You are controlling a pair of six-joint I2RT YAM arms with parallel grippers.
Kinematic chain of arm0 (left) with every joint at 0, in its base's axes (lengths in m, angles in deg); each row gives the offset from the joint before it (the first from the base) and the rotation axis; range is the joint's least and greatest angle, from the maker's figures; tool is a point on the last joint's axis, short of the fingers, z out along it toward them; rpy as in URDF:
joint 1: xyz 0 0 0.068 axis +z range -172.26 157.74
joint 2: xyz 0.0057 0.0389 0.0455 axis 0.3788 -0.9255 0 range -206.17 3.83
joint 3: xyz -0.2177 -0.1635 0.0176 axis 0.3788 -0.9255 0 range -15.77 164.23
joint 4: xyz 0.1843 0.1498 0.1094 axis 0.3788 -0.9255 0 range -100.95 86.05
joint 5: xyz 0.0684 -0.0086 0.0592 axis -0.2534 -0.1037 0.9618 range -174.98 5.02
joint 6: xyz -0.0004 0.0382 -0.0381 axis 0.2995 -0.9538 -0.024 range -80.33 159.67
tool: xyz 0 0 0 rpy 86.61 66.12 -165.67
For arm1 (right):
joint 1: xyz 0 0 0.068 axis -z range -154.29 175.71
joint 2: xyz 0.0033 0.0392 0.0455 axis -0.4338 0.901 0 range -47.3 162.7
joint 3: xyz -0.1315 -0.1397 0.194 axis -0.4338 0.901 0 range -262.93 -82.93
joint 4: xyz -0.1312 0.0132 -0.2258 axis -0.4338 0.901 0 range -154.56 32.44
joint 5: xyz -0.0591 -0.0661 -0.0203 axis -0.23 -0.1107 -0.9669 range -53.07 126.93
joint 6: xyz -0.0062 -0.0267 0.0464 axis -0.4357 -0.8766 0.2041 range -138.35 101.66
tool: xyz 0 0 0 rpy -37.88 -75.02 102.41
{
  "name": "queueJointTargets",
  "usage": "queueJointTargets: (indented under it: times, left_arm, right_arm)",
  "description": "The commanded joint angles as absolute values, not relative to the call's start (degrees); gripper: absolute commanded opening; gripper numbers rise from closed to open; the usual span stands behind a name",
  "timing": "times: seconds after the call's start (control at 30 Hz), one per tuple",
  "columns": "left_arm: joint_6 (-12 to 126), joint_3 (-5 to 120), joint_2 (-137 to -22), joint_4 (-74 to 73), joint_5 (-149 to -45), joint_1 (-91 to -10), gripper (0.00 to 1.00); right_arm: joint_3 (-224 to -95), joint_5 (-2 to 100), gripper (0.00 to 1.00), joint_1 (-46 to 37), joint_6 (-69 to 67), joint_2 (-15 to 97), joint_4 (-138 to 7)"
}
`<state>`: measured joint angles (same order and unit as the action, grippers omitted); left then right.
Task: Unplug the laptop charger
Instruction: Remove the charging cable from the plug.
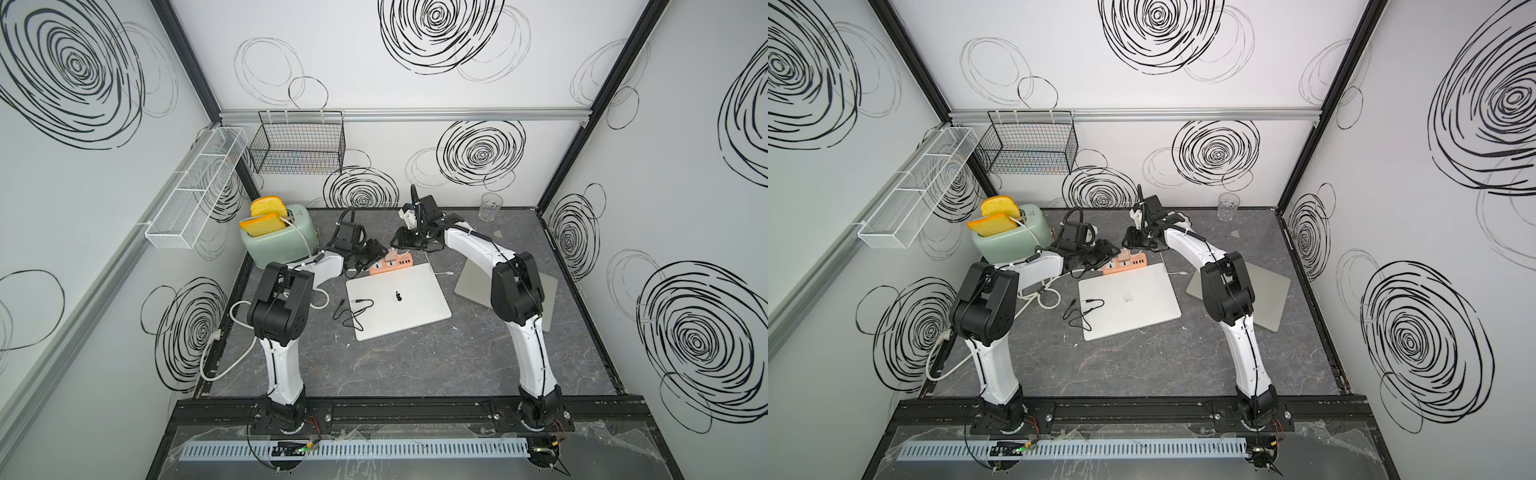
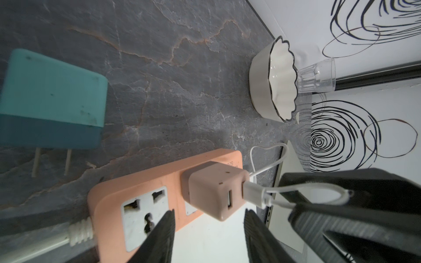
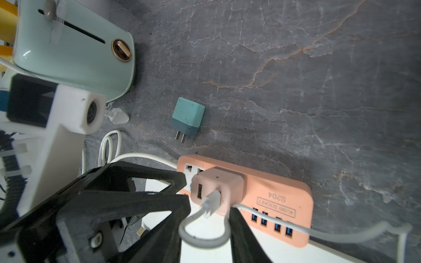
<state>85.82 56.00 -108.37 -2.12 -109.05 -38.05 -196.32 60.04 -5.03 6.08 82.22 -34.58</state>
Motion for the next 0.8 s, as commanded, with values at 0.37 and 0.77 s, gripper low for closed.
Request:
queueJointTargets:
  times: [0.37,0.77]
  left_arm:
    - [85.66,54.04,-110.2,-0.24,-107.21,-37.88,0.52]
    - [85.55,53.4,-110.25,-0.52,-106.86,-37.83,0.51]
  right_arm:
    - [-198.49,61.63,0.36,-6.35,4.86,84.58,-34.67]
    - [-202.06,59.98,0.32,-7.22,3.3,86.91,-32.2]
